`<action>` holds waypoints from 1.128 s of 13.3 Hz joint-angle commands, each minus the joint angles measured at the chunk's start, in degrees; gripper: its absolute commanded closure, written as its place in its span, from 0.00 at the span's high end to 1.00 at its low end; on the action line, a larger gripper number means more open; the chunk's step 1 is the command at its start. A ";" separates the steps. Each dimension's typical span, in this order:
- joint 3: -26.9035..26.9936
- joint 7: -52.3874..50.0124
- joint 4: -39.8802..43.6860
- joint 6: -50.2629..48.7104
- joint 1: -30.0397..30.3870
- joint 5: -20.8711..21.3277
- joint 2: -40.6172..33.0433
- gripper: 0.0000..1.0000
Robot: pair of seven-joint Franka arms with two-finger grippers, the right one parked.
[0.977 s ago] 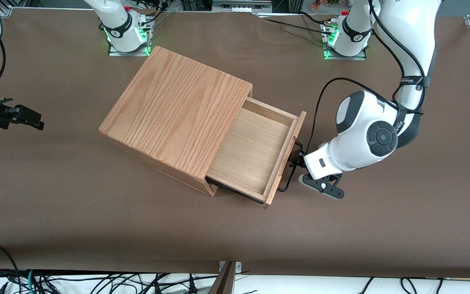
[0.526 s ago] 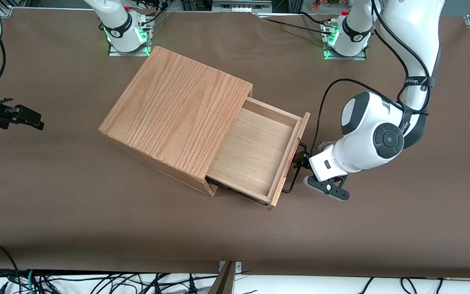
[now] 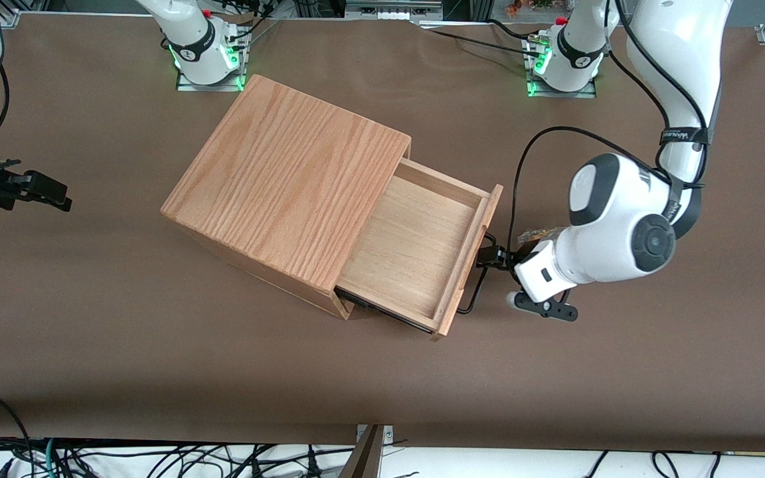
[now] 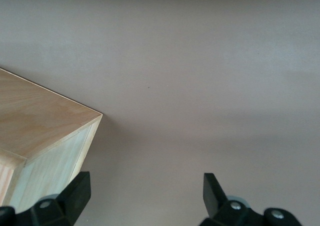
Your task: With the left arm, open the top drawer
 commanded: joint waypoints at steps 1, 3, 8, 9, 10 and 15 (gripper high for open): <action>-0.26 -1.97 0.88 -5.08 1.65 -5.57 -3.02 1.00; -0.26 -1.97 1.92 -9.03 3.24 -6.90 -4.51 1.00; 0.62 -1.80 8.69 -22.39 5.70 0.96 -7.14 1.00; 0.18 -1.71 8.53 -22.84 5.62 5.44 -9.07 1.00; 0.09 -1.71 7.48 -23.11 5.36 9.93 -10.65 1.00; -1.22 -1.45 4.41 -25.57 5.52 25.88 -14.44 1.00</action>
